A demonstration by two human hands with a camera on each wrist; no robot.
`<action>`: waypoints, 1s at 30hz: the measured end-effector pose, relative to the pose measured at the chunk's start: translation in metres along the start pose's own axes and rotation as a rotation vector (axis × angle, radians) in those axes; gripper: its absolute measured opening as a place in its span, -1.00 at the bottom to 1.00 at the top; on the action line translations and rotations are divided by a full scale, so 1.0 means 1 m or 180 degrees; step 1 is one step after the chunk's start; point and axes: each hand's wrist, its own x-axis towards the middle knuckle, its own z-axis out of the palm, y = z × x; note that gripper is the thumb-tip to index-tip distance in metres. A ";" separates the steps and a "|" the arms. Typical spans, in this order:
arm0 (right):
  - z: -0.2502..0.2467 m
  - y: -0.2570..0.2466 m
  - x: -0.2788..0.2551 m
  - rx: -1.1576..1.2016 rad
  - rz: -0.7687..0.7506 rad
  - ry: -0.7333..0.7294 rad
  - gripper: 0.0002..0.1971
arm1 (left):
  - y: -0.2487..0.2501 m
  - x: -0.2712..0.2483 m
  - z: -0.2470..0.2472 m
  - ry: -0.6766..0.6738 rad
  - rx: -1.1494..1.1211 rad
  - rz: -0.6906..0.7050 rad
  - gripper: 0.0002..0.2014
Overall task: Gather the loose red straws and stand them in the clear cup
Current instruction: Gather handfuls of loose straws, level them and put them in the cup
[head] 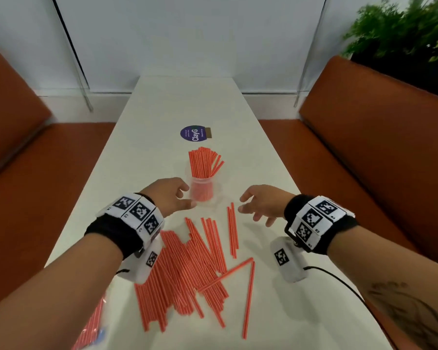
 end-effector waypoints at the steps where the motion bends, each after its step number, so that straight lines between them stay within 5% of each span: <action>1: 0.010 0.002 -0.009 -0.0157 -0.0024 -0.0095 -0.57 | -0.001 -0.011 0.007 -0.0112 0.0063 -0.0014 -0.46; 6: 0.056 0.015 -0.043 -0.1480 -0.0841 -0.0709 -0.45 | 0.001 -0.058 0.044 -0.0716 0.0525 0.0077 -0.44; 12: 0.084 0.023 -0.041 -0.2062 -0.0942 -0.0717 -0.29 | 0.005 -0.077 0.077 -0.0905 0.0773 0.0190 -0.40; 21: 0.084 0.026 -0.041 -0.2167 -0.1035 -0.0620 -0.76 | 0.002 -0.067 0.092 -0.0742 0.0741 0.0220 -0.52; 30: 0.089 0.031 -0.045 -0.2725 -0.1306 -0.0634 -0.80 | -0.003 -0.048 0.088 -0.0304 0.0526 0.0039 -0.75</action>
